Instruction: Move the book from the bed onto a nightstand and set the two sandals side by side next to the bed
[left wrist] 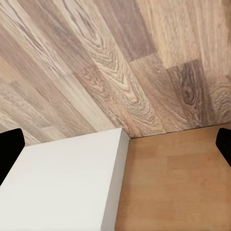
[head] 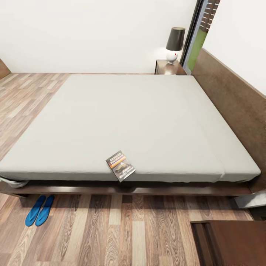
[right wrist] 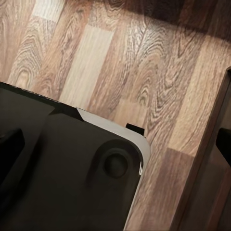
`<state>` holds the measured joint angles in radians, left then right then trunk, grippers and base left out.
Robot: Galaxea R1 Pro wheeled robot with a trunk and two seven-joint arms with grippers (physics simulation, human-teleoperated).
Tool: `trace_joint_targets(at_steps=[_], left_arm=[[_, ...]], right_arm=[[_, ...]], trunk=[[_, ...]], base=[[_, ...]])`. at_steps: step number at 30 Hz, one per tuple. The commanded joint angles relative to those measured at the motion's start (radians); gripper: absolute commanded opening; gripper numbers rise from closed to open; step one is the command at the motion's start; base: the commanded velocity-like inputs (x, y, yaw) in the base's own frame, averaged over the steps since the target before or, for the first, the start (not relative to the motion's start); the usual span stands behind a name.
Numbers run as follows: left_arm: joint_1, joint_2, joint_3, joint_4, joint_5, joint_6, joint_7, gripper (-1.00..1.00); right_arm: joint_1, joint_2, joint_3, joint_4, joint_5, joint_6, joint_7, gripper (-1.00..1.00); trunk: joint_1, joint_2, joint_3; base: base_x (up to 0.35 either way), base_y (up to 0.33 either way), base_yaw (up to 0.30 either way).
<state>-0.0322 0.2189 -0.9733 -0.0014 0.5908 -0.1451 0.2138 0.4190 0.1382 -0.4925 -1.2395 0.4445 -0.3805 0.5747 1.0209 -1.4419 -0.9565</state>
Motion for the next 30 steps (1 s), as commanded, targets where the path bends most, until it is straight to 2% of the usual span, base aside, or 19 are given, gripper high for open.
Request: trace_joint_targets(at_steps=[1, 14, 21, 30], left_arm=[[0.000, 0.000, -0.008, 0.000, 0.007, -0.002, 0.002, 1.00], [0.000, 0.002, -0.008, 0.000, 0.007, -0.004, 0.002, 1.00], [0.000, 0.002, -0.007, 0.000, 0.009, -0.005, 0.001, 1.00], [0.000, 0.002, -0.007, 0.000, 0.009, -0.004, 0.001, 1.00]], right_arm=[[0.000, 0.001, -0.003, -0.001, 0.010, -0.006, 0.002, 1.00], [-0.019, 0.001, 0.004, -0.001, 0.012, -0.005, 0.003, 1.00], [-0.045, 0.001, 0.007, -0.001, 0.013, 0.042, 0.005, 1.00], [-0.053, 0.000, 0.007, 0.000, 0.013, 0.064, 0.011, 1.00]], trunk=[[0.000, 0.000, 0.000], [0.000, 0.000, 0.000], [0.000, 0.000, 0.000], [0.000, 0.000, 0.000]], base=[[-0.093, 0.019, 0.000], [-0.092, 0.074, 0.000], [-0.010, 0.109, 0.000], [-0.002, 0.038, 0.000]])
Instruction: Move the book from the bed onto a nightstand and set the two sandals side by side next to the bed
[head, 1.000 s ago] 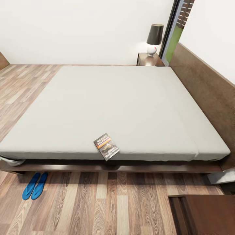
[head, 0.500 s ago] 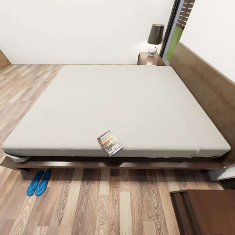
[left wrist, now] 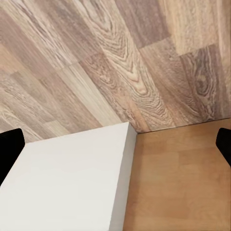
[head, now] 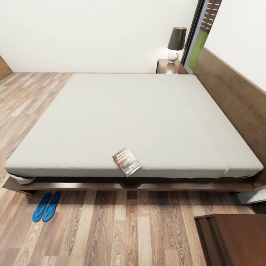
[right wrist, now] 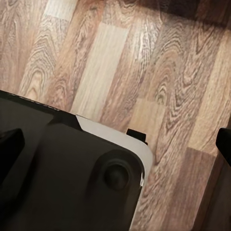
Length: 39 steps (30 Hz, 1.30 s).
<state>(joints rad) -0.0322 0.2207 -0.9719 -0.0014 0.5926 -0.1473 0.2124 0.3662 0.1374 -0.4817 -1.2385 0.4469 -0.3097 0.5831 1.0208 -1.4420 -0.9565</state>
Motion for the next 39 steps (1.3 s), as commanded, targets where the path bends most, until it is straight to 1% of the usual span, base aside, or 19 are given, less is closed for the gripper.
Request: trace_joint_targets(at_steps=[1, 7, 12, 13, 16, 20, 22, 25, 31, 39], left_arm=[[0.000, 0.000, -0.008, 0.000, 0.007, -0.002, 0.003, 1.00], [0.000, -0.001, -0.008, 0.000, 0.007, -0.002, 0.005, 1.00], [0.000, -0.001, -0.008, 0.000, 0.007, -0.002, 0.007, 1.00], [0.000, -0.001, -0.008, 0.000, 0.007, -0.002, 0.007, 1.00], [0.000, -0.002, -0.008, 0.000, 0.007, -0.002, 0.008, 1.00], [0.000, -0.002, -0.008, 0.000, 0.007, -0.002, 0.008, 1.00], [0.000, -0.002, -0.008, 0.000, 0.007, -0.001, 0.008, 1.00], [0.000, -0.001, -0.007, 0.000, 0.007, -0.001, 0.008, 1.00], [0.000, 0.000, -0.007, 0.002, 0.007, -0.001, 0.009, 1.00], [0.000, -0.002, -0.007, 0.000, 0.007, -0.001, 0.010, 1.00]], right_arm=[[-0.003, 0.001, -0.003, -0.002, 0.010, -0.006, 0.003, 1.00], [-0.034, 0.001, -0.003, 0.000, 0.010, 0.000, 0.009, 1.00], [-0.078, 0.001, -0.004, 0.002, 0.008, 0.014, 0.049, 1.00], [-0.078, 0.001, -0.004, 0.002, 0.008, 0.014, 0.049, 1.00], [-0.110, -0.001, -0.005, 0.008, 0.008, 0.066, 0.094, 1.00], [-0.168, -0.006, -0.006, 0.033, 0.007, 0.145, 0.174, 1.00], [-0.198, -0.006, -0.006, 0.044, 0.007, 0.170, 0.203, 1.00], [-0.228, -0.004, -0.005, 0.054, 0.008, 0.190, 0.229, 1.00], [-0.254, -0.002, -0.004, 0.064, 0.007, 0.205, 0.247, 1.00], [-0.260, 0.000, -0.002, 0.070, 0.006, 0.207, 0.243, 1.00]], trunk=[[0.000, 0.000, 0.000], [0.000, 0.000, 0.000], [0.000, 0.000, 0.000], [0.000, 0.000, 0.000], [0.000, 0.000, 0.000], [0.000, 0.000, 0.000], [0.000, 0.000, 0.000], [0.000, 0.000, 0.000], [0.000, 0.000, 0.000], [0.000, 0.000, 0.000]], base=[[-0.001, 0.081, 0.000], [0.000, 0.059, 0.000], [0.000, 0.017, 0.000], [0.000, 0.011, 0.000], [0.000, 0.007, 0.000], [0.000, 0.003, 0.000], [0.000, 0.002, 0.000], [0.000, 0.000, 0.000], [0.000, 0.000, 0.000], [0.000, 0.000, 0.000]])
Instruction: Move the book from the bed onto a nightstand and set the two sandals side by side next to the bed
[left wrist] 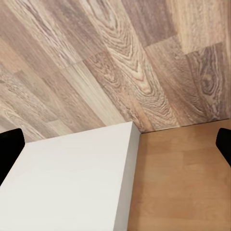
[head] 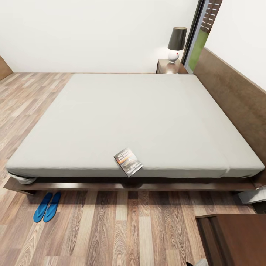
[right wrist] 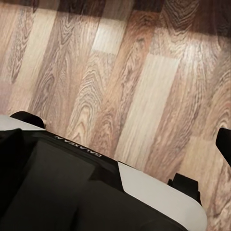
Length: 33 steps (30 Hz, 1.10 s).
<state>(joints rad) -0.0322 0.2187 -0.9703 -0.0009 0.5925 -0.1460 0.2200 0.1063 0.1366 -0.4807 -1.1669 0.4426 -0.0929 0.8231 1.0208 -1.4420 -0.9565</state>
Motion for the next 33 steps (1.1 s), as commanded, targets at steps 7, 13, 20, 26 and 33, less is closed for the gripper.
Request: trace_joint_targets(at_steps=[7, 13, 20, 26, 33], left_arm=[[0.000, -0.001, -0.008, -0.001, 0.007, -0.002, 0.002, 1.00], [0.000, 0.002, -0.008, -0.001, 0.007, -0.001, -0.005, 1.00], [0.000, 0.000, -0.008, -0.001, 0.006, 0.000, -0.009, 1.00], [0.000, -0.001, -0.008, -0.001, 0.005, 0.002, -0.010, 1.00], [0.000, -0.002, -0.008, -0.001, 0.004, 0.010, -0.011, 1.00]], right_arm=[[-0.012, 0.001, -0.002, 0.023, -0.065, -0.002, 0.009, 1.00], [-0.036, -0.007, 0.017, 0.074, -0.190, 0.051, 0.102, 1.00], [-0.084, -0.047, 0.028, 0.122, -0.230, 0.103, 0.307, 1.00], [-0.101, -0.080, 0.021, 0.140, -0.241, 0.129, 0.424, 1.00], [-0.107, -0.101, -0.040, 0.146, -0.244, 0.190, 0.476, 1.00]], trunk=[[0.000, 0.000, 0.000], [0.000, 0.000, 0.000], [0.000, 0.000, 0.000], [0.000, 0.000, 0.000], [0.000, 0.000, 0.000]], base=[[0.000, 0.000, 0.000], [0.000, 0.000, 0.000], [0.000, 0.000, 0.000], [0.000, 0.000, 0.000], [0.000, 0.000, 0.000]])
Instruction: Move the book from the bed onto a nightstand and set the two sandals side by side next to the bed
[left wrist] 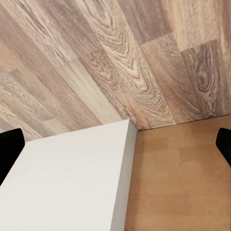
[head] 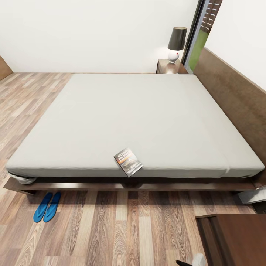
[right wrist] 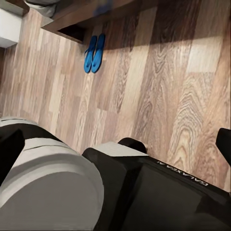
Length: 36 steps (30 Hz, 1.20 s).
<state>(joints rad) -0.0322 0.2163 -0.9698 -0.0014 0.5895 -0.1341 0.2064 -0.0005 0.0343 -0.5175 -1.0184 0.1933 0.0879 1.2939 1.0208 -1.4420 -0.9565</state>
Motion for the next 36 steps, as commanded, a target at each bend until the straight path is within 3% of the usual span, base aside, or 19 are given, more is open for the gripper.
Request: trace_joint_targets(at_steps=[1, 6, 18, 25, 36], left_arm=[[0.000, 0.000, -0.009, 0.000, 0.007, -0.002, 0.002, 1.00], [0.000, 0.000, -0.008, 0.000, 0.007, -0.001, 0.002, 1.00], [0.000, 0.000, -0.008, 0.000, 0.007, -0.001, 0.002, 1.00], [0.000, 0.000, -0.009, 0.000, 0.007, -0.001, 0.002, 1.00], [0.000, 0.001, -0.009, 0.000, 0.007, -0.001, 0.002, 1.00]], right_arm=[[0.000, -0.002, -0.006, -0.002, 0.005, 0.012, 0.012, 1.00], [-0.001, -0.012, -0.017, -0.001, 0.004, 0.016, 0.034, 1.00], [-0.001, -0.007, -0.107, -0.001, -0.004, 0.018, 0.049, 1.00], [-0.001, -0.004, -0.109, 0.000, -0.110, 0.020, 0.037, 1.00], [-0.003, 0.006, -0.107, 0.000, -0.176, 0.020, -0.027, 1.00]], trunk=[[0.000, 0.000, 0.000], [0.000, 0.000, 0.000], [0.000, 0.000, 0.000], [0.000, 0.000, 0.000], [0.000, 0.000, 0.000]], base=[[0.000, 0.000, 0.000], [0.000, 0.000, 0.000], [0.000, 0.000, 0.000], [0.000, 0.000, 0.000], [0.000, 0.000, 0.000]])
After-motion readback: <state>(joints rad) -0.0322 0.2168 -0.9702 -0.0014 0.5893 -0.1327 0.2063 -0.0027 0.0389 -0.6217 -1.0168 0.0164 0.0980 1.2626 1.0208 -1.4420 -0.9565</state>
